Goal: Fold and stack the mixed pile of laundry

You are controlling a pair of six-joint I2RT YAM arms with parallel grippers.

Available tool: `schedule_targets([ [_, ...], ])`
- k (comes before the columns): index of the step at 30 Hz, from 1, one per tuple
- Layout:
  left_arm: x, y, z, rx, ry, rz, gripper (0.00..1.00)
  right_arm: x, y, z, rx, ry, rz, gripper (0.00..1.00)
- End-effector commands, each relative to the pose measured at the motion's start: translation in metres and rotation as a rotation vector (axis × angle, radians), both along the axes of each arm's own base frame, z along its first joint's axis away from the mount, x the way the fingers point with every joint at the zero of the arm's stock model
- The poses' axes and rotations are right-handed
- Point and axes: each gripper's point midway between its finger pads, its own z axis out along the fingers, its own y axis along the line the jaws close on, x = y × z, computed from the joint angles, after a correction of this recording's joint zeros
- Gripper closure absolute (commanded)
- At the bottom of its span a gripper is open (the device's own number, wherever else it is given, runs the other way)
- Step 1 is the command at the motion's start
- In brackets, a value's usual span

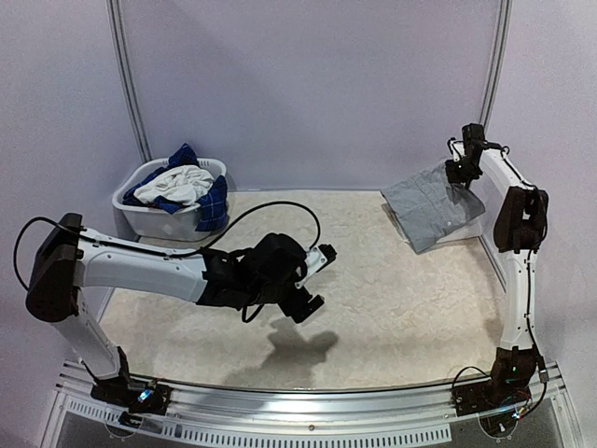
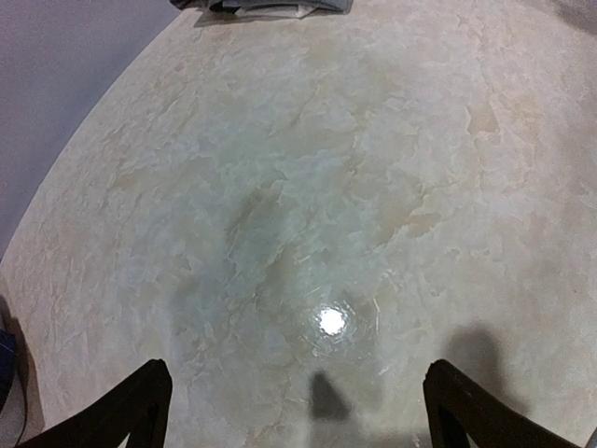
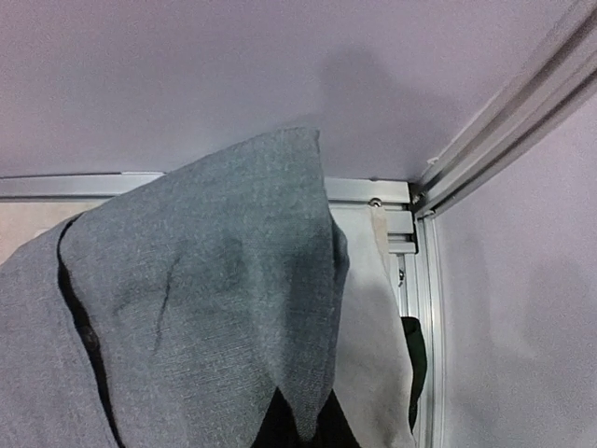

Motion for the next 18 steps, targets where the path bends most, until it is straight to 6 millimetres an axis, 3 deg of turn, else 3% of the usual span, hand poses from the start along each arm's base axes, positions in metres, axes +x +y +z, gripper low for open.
schedule_targets([
  [1, 0.006, -0.005, 0.005, -0.023, 0.001, 0.006, 0.04, 0.007, -0.037, -0.021, -0.020, -0.016, -0.179, 0.99],
  [7, 0.006, -0.005, 0.005, -0.026, 0.002, 0.005, 0.04, -0.012, -0.074, -0.039, 0.075, 0.022, -0.380, 0.99],
  [11, 0.005, -0.006, 0.007, -0.035, 0.005, 0.001, 0.05, -0.016, -0.076, -0.043, 0.102, 0.031, -0.409, 0.99],
  [15, 0.003, -0.006, 0.008, -0.040, 0.007, -0.002, 0.05, -0.010, -0.063, -0.053, 0.166, 0.034, -0.363, 0.99],
  [17, 0.003, -0.005, 0.009, -0.043, 0.006, -0.002, 0.05, -0.006, -0.052, -0.057, 0.214, 0.031, -0.321, 0.91],
  [18, 0.003, -0.005, 0.010, -0.043, 0.005, -0.001, 0.05, -0.003, -0.046, -0.056, 0.242, 0.025, -0.295, 0.75],
])
